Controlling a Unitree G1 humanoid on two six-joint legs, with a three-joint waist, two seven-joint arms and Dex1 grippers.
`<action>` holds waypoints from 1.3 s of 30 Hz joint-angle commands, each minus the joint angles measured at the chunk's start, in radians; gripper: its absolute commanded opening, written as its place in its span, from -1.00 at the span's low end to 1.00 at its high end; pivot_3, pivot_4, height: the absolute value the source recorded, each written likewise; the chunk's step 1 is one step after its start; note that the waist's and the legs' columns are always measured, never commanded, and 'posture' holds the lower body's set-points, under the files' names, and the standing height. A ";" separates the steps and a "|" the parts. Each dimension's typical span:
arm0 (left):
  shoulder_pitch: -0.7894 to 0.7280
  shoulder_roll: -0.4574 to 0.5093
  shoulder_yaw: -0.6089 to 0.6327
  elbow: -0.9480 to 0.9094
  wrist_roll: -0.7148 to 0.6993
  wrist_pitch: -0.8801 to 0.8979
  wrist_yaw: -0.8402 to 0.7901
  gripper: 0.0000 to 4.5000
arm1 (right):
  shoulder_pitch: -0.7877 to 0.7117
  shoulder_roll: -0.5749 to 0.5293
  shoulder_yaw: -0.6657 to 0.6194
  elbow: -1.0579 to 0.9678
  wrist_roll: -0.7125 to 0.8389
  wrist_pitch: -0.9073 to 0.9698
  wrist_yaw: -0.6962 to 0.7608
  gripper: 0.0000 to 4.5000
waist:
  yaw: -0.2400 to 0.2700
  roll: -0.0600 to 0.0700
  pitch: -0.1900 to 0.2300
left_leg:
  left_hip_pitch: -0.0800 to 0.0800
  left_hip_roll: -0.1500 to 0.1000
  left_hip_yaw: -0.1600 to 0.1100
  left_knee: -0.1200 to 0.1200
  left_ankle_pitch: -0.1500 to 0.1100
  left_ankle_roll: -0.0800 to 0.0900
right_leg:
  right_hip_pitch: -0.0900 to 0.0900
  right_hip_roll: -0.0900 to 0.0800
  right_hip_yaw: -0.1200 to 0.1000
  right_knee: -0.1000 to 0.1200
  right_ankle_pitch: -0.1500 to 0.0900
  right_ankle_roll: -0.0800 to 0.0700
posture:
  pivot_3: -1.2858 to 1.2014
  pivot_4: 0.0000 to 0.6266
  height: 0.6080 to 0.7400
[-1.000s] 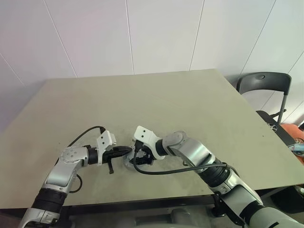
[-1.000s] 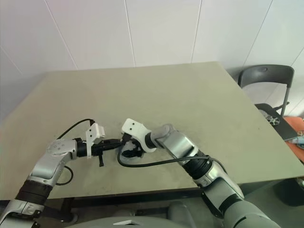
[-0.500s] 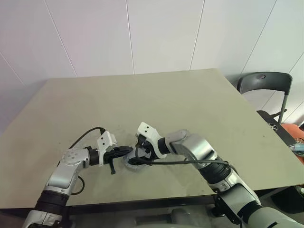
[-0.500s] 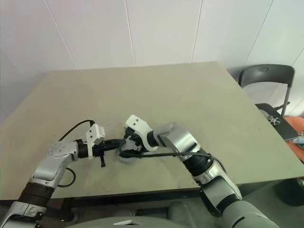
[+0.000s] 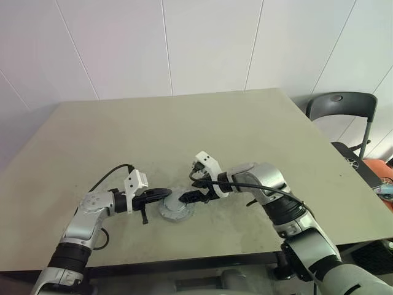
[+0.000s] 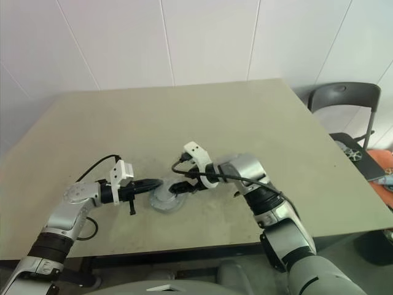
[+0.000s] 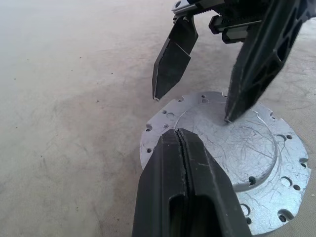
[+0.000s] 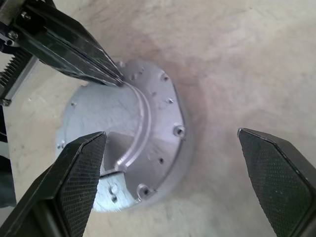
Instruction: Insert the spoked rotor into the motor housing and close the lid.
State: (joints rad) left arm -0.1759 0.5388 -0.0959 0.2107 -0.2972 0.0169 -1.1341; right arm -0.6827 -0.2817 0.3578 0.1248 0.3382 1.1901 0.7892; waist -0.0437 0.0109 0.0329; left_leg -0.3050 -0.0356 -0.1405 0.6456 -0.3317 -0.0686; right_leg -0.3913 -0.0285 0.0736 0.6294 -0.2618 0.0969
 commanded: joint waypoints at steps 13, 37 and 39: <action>0.035 0.044 -0.025 -0.084 0.021 0.148 0.011 -1.00 | 0.057 0.137 -0.171 0.036 0.181 0.421 -0.086 0.98 | -0.002 0.000 -0.001 | 0.000 0.000 -0.001 -0.005 -0.002 0.003 | -0.002 -0.001 0.000 -0.001 -0.002 0.003 | 0.03 -1.00 1.00; 0.021 0.065 -0.012 -0.221 -0.002 0.285 0.058 -1.00 | 0.016 0.236 -0.345 0.136 0.501 0.424 -0.371 -0.38 | -0.029 0.001 0.000 | -0.011 0.001 -0.001 -0.014 -0.002 0.003 | -0.020 0.001 0.003 0.001 0.000 -0.001 | 0.03 -1.00 1.00; 0.021 0.065 -0.009 -0.221 -0.002 0.287 0.060 -1.00 | 0.018 0.231 -0.332 0.139 0.506 0.424 -0.384 -0.38 | -0.029 0.001 0.000 | -0.010 0.001 -0.001 -0.014 -0.002 0.003 | -0.020 0.001 0.003 0.001 0.000 -0.001 | 0.03 -1.00 1.00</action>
State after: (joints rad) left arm -0.1695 0.6006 -0.0652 -0.0216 -0.3216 0.2777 -1.0772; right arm -0.6370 -0.0848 -0.0097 0.2744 0.8141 1.6094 0.4249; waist -0.0730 0.0122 0.0329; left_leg -0.3152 -0.0342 -0.1413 0.6317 -0.3333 -0.0660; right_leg -0.4109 -0.0275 0.0770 0.6305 -0.2615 0.0960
